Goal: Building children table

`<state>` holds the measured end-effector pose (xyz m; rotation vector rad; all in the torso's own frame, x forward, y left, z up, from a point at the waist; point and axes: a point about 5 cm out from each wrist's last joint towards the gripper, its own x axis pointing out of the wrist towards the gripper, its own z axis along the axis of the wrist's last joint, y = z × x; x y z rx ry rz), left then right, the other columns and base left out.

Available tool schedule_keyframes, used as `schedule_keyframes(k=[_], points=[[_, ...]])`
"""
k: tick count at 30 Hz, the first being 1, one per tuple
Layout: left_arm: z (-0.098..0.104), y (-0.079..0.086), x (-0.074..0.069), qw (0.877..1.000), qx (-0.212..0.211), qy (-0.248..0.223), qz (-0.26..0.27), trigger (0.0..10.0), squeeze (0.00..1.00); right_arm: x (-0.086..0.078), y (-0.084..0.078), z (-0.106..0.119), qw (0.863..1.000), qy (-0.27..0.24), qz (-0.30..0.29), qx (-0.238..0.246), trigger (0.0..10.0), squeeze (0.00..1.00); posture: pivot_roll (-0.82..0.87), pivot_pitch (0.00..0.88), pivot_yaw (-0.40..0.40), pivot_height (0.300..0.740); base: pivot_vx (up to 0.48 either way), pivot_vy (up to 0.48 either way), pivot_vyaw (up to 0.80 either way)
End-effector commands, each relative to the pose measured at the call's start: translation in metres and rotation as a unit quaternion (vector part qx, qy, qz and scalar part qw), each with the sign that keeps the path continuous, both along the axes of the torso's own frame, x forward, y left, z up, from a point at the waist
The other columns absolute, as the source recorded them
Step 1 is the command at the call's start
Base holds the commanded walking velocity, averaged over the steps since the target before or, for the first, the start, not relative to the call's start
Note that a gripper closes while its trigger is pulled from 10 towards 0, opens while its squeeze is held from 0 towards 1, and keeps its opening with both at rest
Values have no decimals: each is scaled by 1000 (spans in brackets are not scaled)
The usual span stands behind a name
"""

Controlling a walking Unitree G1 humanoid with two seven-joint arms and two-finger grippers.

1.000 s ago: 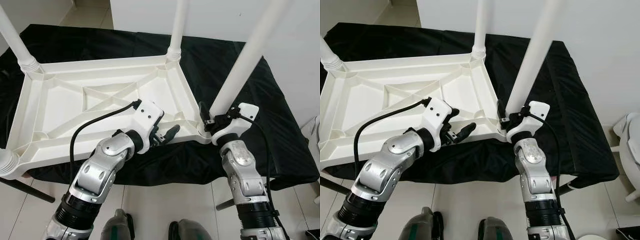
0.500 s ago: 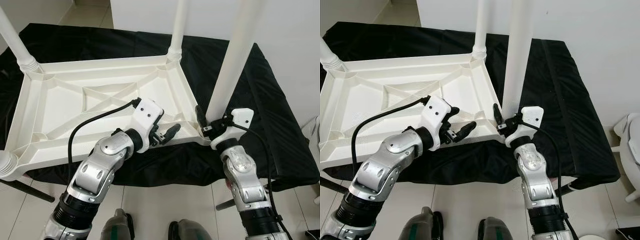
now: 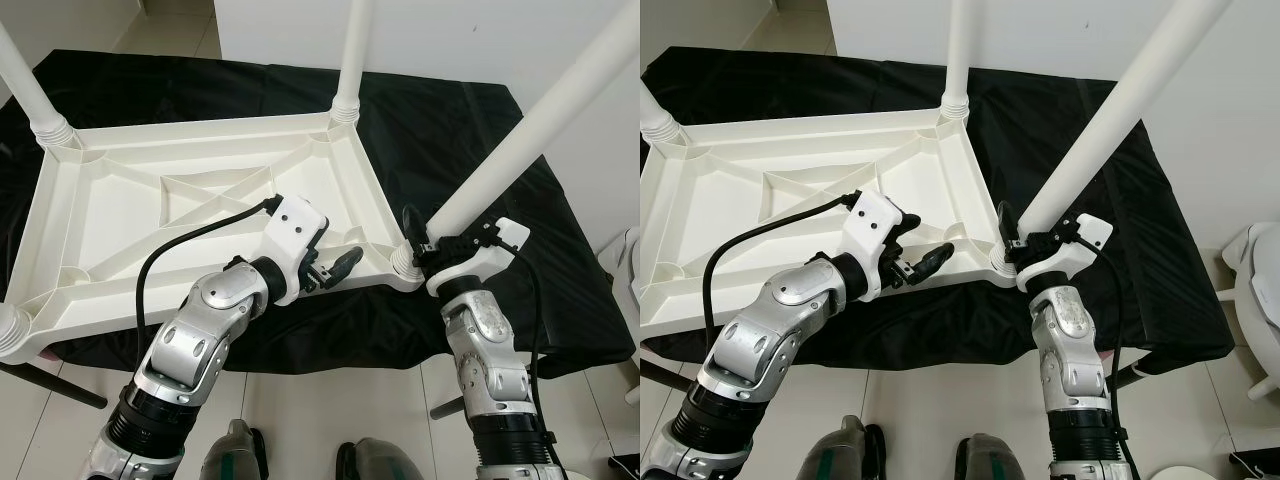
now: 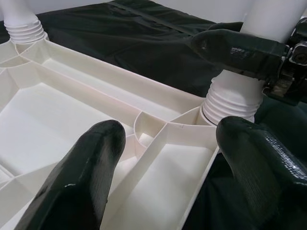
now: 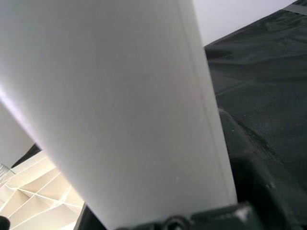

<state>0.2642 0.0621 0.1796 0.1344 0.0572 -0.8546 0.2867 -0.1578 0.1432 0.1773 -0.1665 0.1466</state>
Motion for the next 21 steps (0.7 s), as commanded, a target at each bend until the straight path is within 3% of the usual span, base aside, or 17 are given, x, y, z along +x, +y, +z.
schedule_keyframes(k=[1, 5, 13, 21], points=[[2, -4, -3, 1000, 1, 0, -25, 10000, 0, -2, -8, -22, 998, 57, -18, 3, 10000, 0, -117, 84, -10, 740, 0, 0, 0], [3, -4, -4, 1000, -2, 1, -23, 10000, 0, 4, -2, -26, 994, 87, -3, -60, 10000, 0, -119, 82, -15, 740, 0, 0, 0], [3, -5, -4, 1000, -3, 2, -24, 10000, 0, 19, 6, -9, 988, 101, 41, -105, 10000, 0, -118, 79, -18, 740, 0, 0, 0], [3, -5, -5, 1000, -3, 1, -22, 10000, 0, 24, 12, -7, 983, 111, 69, -130, 10000, 0, -111, 70, -19, 740, 0, 0, 0]])
